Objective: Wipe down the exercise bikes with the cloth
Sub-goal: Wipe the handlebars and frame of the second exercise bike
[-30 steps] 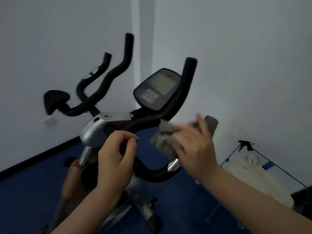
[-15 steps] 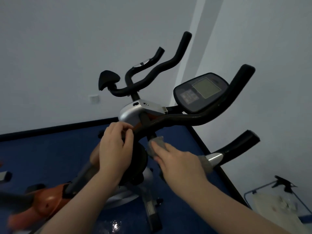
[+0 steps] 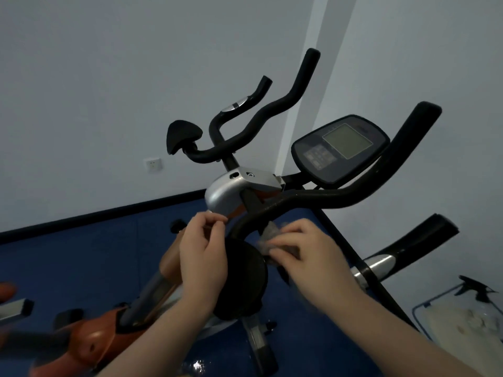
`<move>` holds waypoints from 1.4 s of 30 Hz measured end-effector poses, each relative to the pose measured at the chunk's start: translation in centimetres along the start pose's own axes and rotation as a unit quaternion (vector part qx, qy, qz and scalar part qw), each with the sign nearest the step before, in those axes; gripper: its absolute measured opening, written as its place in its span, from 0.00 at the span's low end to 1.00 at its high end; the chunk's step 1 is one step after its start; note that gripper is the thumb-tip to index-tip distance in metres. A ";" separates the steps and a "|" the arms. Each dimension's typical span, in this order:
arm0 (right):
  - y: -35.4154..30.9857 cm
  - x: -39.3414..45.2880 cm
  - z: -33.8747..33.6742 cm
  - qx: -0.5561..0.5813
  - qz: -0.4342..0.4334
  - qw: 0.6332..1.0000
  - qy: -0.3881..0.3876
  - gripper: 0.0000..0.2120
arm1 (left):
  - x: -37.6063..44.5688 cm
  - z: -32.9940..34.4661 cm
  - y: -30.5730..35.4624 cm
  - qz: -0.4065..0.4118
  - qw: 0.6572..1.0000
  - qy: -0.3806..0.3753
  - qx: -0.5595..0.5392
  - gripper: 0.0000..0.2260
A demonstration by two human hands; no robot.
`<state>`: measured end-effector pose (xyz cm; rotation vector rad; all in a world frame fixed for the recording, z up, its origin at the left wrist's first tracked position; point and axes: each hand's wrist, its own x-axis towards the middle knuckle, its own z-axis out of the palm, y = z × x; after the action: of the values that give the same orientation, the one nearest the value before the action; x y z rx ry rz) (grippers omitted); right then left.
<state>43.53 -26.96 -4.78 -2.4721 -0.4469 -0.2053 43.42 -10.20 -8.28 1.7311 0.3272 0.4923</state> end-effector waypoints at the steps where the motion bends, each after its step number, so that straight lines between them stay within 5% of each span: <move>1: 0.1 0.3 -0.6 0.035 -0.008 0.999 0.034 0.07 | 0.1 -0.1 0.1 -0.015 1.000 -0.005 -0.023 0.09; 3: -0.4 1.8 -1.0 0.079 -0.058 0.992 0.081 0.13 | 0.3 -0.1 0.0 -0.035 0.998 -0.018 -0.054 0.09; 5: -1.8 3.8 -0.4 0.069 -0.114 0.991 0.028 0.21 | 0.3 -0.2 0.0 -0.040 0.996 -0.031 -0.071 0.09; 8: -2.8 5.2 1.5 -0.116 -0.239 0.964 -0.034 0.15 | 0.7 -0.5 0.0 -0.058 0.992 -0.055 -0.098 0.09; 11: -0.6 5.8 -1.0 -0.216 -0.266 0.939 -0.040 0.11 | 1.1 -0.7 -0.2 -0.080 0.989 -0.072 -0.105 0.11; 15: 0.8 6.3 -3.3 -0.207 -0.138 0.964 0.088 0.10 | 1.9 -0.5 -0.1 -0.028 0.985 -0.171 -0.022 0.11; 20: -1.8 3.9 0.2 -0.134 -0.101 0.985 0.045 0.14 | 3.3 -1.0 0.4 0.074 0.959 -0.257 0.094 0.10; 25: 0.6 4.6 -5.3 -0.197 -0.004 0.965 0.175 0.11 | 5.8 0.6 2.7 0.116 0.935 -0.322 0.088 0.08; 29: 0.8 6.2 -5.3 -0.173 0.151 0.925 0.303 0.09 | 6.2 2.3 3.7 0.138 0.920 -0.349 0.115 0.10; 32: -1.4 5.6 0.4 -0.116 0.186 0.921 0.322 0.10 | 6.3 2.1 2.9 0.100 0.935 -0.338 0.044 0.11; 36: -3.2 4.8 1.8 -0.046 0.069 0.978 0.192 0.10 | 6.2 1.2 1.9 -0.018 0.947 -0.303 -0.103 0.14; 40: -0.5 5.5 -2.7 -0.089 0.178 0.920 0.337 0.11 | 6.1 1.3 1.4 -0.052 0.951 -0.279 -0.120 0.14; 42: -2.0 5.6 0.2 -0.091 0.200 0.921 0.321 0.11 | 6.2 1.3 1.4 -0.057 0.952 -0.273 -0.124 0.12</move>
<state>48.03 -23.82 -2.45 -2.4227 0.3686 -0.8789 49.40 -8.72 -6.18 1.5187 -0.0348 -0.0414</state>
